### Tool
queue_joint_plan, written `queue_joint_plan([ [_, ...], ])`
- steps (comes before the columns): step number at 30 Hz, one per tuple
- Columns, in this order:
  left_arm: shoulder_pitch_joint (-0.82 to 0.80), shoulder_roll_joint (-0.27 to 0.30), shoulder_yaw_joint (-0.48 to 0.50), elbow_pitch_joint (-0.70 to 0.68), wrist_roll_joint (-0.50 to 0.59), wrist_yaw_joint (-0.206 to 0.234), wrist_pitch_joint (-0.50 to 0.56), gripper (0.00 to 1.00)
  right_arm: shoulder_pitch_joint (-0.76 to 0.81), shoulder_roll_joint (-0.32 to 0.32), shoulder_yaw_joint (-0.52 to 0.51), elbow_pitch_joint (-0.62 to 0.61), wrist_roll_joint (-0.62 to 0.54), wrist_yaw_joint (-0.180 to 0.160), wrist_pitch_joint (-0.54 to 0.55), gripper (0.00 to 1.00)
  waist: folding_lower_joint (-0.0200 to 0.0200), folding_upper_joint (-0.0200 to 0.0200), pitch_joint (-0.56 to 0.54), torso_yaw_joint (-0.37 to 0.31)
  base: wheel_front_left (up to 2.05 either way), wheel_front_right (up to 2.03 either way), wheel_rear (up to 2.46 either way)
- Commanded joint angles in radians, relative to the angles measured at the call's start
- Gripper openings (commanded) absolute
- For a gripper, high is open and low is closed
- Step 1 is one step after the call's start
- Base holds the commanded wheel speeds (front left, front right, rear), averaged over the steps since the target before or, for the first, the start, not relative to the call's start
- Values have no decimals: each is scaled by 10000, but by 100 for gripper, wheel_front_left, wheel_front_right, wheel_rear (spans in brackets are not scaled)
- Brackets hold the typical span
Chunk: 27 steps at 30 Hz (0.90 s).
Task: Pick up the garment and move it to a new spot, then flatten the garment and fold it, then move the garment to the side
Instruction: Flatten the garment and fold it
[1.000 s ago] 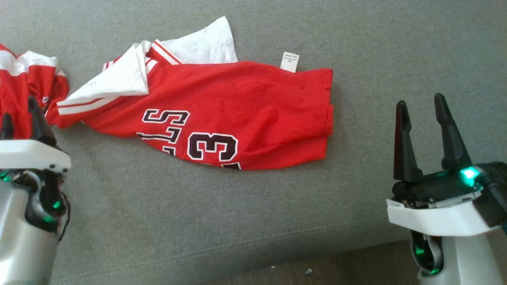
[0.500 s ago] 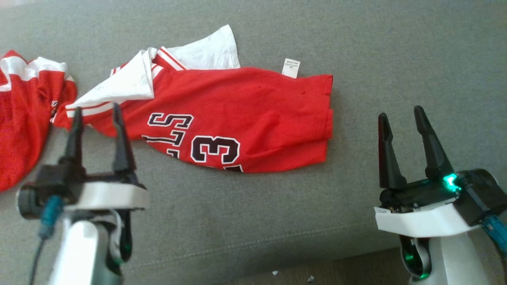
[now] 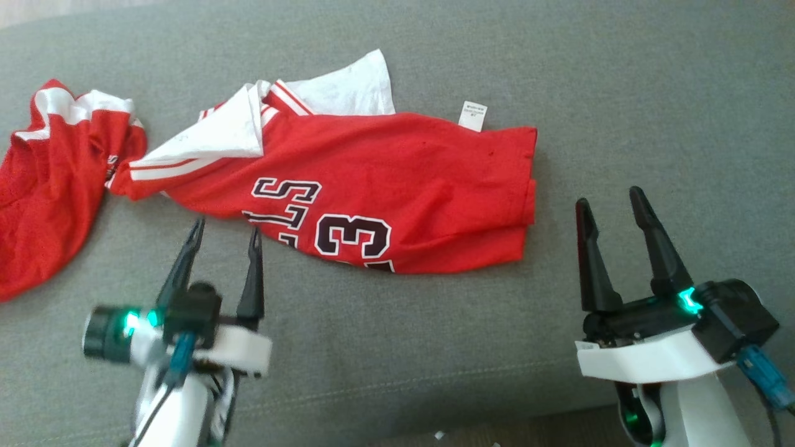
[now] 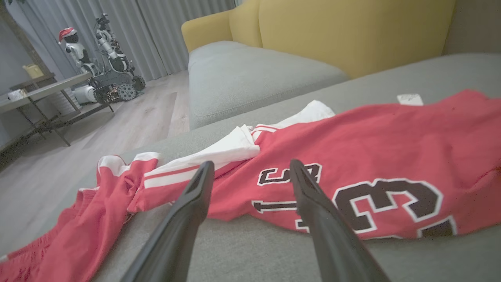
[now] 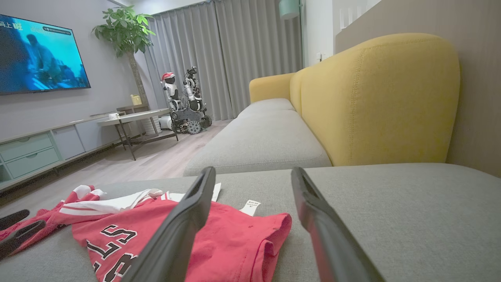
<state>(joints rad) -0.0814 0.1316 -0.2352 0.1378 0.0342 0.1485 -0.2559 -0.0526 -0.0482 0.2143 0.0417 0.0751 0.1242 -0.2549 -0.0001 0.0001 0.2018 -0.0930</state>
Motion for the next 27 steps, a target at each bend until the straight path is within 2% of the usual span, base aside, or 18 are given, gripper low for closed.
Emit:
queue_joint_plan([
  [1,-950,402,190,82,335,23,-58,100,-222,-20,315,-288,-20,65,-69,100,1,-1,109,-30,0,0,0],
  [7,-2689,996,-267,2124,1111,478,-59,100,-355,-20,446,-226,17,65,-69,100,1,-1,388,-208,0,0,0],
  [15,-4447,1770,-1136,4116,1833,993,-59,100,-772,-20,424,-356,96,65,-69,100,1,-1,1078,-539,0,0,0],
  [20,-5177,2182,-1615,4675,2031,1188,-59,100,-877,-20,420,-416,213,65,-69,100,1,-1,1458,-652,0,0,0],
  [27,-5578,2532,-2313,4968,1945,1179,-59,100,-972,-20,361,-421,361,65,-69,100,1,-1,1607,-696,0,0,0],
])
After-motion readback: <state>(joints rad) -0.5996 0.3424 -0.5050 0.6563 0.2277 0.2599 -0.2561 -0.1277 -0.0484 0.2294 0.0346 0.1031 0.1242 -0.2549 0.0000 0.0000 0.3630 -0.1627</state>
